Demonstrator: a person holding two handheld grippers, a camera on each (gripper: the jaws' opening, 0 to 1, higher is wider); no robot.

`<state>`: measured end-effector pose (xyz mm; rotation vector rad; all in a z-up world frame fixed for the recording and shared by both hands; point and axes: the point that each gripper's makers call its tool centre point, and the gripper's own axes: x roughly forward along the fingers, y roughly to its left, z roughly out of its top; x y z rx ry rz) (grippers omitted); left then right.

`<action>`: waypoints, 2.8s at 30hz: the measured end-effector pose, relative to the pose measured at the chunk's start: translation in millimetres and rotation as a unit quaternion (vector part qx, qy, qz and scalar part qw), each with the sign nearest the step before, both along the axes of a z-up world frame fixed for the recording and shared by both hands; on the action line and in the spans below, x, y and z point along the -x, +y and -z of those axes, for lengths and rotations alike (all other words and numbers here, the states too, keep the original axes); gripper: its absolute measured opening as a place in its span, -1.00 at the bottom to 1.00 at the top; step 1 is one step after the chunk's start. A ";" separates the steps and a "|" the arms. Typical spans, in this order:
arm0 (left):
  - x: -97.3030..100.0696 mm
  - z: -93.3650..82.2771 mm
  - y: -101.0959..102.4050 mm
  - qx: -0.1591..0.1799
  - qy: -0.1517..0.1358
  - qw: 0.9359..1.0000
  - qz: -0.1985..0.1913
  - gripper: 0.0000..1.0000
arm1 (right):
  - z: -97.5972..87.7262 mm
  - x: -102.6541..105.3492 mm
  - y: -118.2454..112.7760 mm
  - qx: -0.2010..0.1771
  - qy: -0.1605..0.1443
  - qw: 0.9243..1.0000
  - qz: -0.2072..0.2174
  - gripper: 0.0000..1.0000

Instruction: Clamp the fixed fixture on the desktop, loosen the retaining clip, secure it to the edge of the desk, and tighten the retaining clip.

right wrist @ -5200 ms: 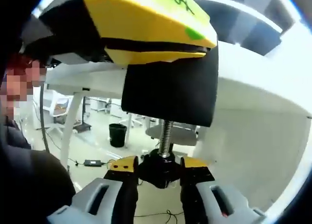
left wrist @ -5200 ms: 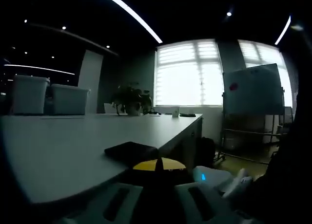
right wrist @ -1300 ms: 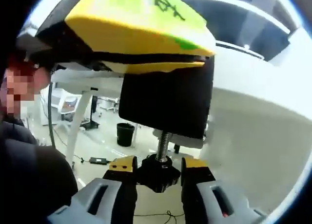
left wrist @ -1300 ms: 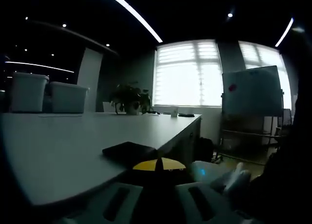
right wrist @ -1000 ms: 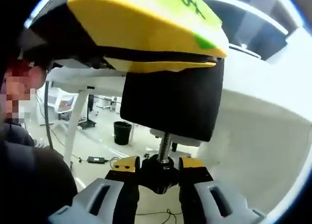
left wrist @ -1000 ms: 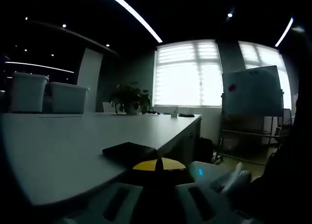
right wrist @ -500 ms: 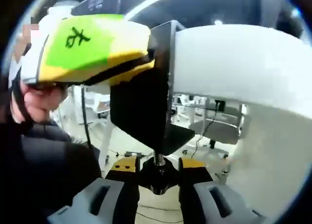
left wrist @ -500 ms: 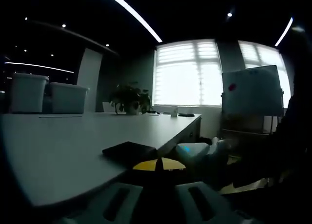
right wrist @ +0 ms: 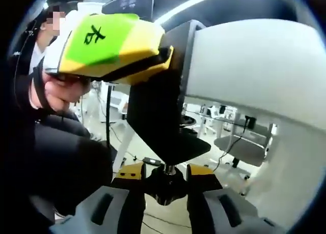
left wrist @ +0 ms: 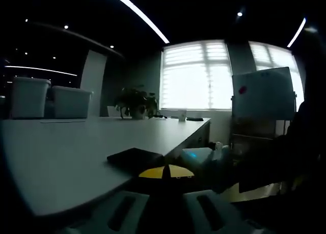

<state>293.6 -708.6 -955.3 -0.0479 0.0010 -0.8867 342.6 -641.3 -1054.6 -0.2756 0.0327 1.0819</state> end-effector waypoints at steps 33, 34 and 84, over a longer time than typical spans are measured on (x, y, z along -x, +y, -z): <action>-3.0 -0.3 1.4 0.007 0.001 1.000 0.001 -0.98 | -5.3 -28.6 -34.9 -0.037 -0.061 0.928 0.365 -0.33; -3.2 -0.3 1.6 0.007 0.001 1.000 0.001 -0.98 | -5.8 -28.3 -34.4 -0.037 -0.062 0.929 0.364 -0.36; -1.5 -0.6 2.5 0.003 -0.003 1.000 0.003 -0.98 | -13.3 -12.0 -21.5 -0.095 -0.023 0.977 0.191 -0.19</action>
